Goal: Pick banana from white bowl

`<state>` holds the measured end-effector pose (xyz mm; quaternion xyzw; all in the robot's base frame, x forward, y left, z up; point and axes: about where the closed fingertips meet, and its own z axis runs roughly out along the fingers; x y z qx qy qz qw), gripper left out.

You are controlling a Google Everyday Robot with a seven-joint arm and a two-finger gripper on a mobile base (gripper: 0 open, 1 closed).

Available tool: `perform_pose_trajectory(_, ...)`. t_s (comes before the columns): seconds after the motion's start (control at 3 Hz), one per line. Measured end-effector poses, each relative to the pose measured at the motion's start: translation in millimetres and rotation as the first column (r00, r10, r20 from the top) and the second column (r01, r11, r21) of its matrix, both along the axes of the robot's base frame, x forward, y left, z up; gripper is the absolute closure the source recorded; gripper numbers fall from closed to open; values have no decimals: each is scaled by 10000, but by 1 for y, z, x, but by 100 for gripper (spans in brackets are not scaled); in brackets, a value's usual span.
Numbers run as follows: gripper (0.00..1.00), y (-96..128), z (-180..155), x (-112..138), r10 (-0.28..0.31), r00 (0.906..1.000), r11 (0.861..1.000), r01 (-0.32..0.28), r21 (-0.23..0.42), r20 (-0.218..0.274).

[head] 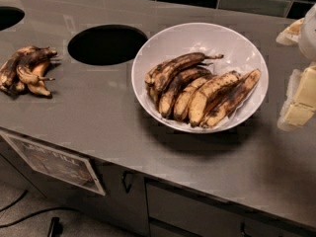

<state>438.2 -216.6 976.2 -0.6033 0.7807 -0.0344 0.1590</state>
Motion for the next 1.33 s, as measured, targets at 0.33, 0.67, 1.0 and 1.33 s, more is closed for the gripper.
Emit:
perform_pose_trajectory(0.33,0,0,1,0,10,10000,10000,-10,-5,23)
perform_pose_trajectory(0.67,0,15,6,14,447,9989,9986,-444,-286,108)
perform_pose_trajectory(1.0,0,42,10,31,1207,9927,9906,-1202,-660,48)
perform_pose_trajectory(1.33,0,70,16,44,1914,9813,9779,-1891,-895,182)
